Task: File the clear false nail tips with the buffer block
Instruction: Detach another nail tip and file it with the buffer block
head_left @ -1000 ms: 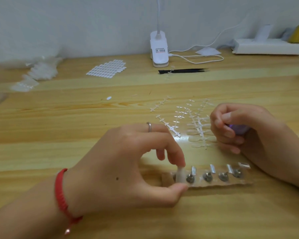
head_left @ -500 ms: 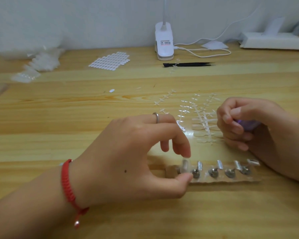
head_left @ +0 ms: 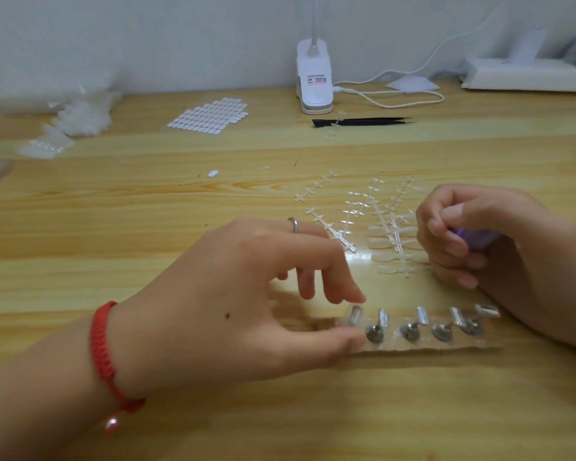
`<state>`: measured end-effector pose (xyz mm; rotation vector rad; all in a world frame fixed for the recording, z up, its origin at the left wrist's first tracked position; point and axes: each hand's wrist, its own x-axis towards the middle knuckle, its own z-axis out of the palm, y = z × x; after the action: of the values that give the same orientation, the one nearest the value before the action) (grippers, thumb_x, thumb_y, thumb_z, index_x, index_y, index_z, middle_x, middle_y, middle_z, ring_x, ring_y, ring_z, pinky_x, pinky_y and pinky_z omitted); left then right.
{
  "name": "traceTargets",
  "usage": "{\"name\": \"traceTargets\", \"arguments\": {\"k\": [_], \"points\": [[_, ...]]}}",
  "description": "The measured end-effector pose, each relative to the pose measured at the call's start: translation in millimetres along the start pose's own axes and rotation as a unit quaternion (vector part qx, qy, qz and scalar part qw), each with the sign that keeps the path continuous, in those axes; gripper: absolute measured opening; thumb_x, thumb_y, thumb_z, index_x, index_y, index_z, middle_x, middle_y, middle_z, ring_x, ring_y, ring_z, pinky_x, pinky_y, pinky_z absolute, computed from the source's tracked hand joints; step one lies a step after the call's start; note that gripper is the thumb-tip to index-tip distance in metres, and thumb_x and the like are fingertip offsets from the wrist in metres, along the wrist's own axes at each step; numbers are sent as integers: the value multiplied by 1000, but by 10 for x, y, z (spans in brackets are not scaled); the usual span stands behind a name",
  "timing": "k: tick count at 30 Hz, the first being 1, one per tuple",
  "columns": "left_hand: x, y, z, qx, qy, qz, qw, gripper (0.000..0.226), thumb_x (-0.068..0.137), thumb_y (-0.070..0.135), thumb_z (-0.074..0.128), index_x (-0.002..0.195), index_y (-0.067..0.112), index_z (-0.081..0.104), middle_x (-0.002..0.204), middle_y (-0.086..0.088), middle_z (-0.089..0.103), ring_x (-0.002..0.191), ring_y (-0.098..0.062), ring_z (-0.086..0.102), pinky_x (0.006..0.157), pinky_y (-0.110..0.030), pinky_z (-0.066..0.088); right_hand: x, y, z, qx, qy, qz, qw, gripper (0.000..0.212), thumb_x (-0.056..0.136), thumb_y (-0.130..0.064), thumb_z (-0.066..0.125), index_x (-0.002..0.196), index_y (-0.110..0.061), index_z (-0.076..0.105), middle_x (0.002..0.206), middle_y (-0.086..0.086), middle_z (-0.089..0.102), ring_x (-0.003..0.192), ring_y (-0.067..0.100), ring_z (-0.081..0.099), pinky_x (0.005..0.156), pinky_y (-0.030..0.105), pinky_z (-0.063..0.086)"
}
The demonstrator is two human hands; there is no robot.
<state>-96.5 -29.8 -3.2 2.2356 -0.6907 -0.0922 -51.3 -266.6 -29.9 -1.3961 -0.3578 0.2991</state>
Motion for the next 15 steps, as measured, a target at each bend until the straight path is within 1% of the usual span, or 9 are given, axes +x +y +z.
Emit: {"name": "traceTargets", "arguments": {"k": [1,3,6,10,12,15], "points": [[7,-3,-3,-2,0,0,1000,41,56,61,69,87,35,63,88,13,62,83,-14,58,76,-31,44,0,-2,3,-2,1,1,1000,10,68,-23,56,60,-17,60,53,-4,44,42,6,33,38,17,35],[24,-2,-25,0,-6,11,1000,36,59,59,70,85,35,64,85,14,63,81,-13,60,74,-31,45,1,-8,7,-3,1,3,1000,10,68,-23,56,60,-17,59,53,-4,43,42,7,33,38,17,35],[50,-1,-71,40,-33,63,997,24,68,51,72,81,33,64,82,17,65,78,-10,63,67,-27,46,-6,-17,11,-3,1,4,1000,10,68,-23,57,61,-17,59,53,-4,43,43,7,33,38,16,35],[45,-3,-76,50,-29,71,996,25,71,52,70,83,32,61,85,19,66,79,-8,63,65,-24,47,-14,-39,37,-1,15,8,1000,11,71,-18,55,60,-16,58,53,-3,42,43,7,31,37,18,34],[39,-3,-64,52,-26,70,996,25,72,51,70,83,33,59,86,19,66,79,-8,63,65,-25,48,-17,-76,52,30,28,11,999,11,70,-17,54,59,-15,56,53,-2,40,43,8,29,37,19,33],[29,2,-57,50,-25,67,996,23,72,49,71,84,34,58,85,18,66,79,-8,63,64,-25,49,-22,-146,63,110,66,12,992,11,67,-22,53,62,-13,50,54,-2,35,43,9,25,36,19,32]]}}
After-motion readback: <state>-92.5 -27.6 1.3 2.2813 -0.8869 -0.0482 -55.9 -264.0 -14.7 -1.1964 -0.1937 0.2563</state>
